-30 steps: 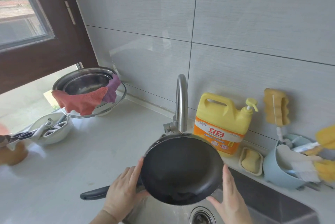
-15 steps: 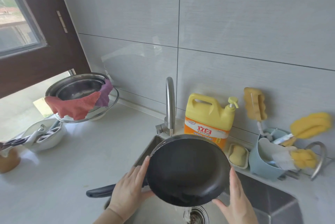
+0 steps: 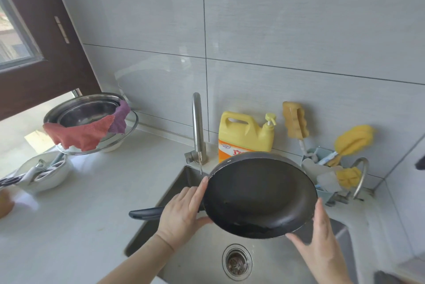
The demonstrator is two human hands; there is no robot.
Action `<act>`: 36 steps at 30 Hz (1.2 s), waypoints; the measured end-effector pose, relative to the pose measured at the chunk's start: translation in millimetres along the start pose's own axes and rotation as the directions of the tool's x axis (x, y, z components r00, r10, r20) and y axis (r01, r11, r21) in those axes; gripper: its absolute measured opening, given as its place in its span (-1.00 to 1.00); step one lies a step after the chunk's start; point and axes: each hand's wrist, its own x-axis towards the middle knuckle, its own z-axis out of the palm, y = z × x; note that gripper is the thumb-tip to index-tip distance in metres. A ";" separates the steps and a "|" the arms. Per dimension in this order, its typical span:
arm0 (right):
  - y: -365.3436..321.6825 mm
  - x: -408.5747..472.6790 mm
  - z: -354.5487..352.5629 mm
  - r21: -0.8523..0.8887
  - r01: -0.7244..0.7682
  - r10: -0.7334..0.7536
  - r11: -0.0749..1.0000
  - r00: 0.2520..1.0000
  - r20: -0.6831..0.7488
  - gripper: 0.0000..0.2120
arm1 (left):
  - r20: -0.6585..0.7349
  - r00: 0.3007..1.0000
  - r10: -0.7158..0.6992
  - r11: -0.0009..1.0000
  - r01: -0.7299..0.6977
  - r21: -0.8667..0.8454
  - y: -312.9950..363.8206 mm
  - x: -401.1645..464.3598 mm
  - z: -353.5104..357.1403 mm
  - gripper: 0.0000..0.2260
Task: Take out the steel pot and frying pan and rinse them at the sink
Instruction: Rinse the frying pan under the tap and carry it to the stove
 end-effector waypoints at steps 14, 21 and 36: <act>0.4 -4.0 42.7 -0.045 -0.020 0.026 0.999 0.988 0.153 0.44 | 0.065 0.992 -0.109 0.994 0.110 -0.019 -27.8 -31.9 0.6 -0.11; -15.0 3.3 88.2 0.065 0.001 -0.019 0.998 0.960 0.279 0.51 | 0.148 0.956 -0.254 0.966 0.258 -0.002 -61.8 -60.1 2.1 -0.10; -38.4 23.0 143.8 0.041 0.031 -0.044 0.999 0.922 0.384 0.30 | 0.093 0.935 -0.341 0.938 0.332 0.099 -107.8 -88.9 -9.5 -0.10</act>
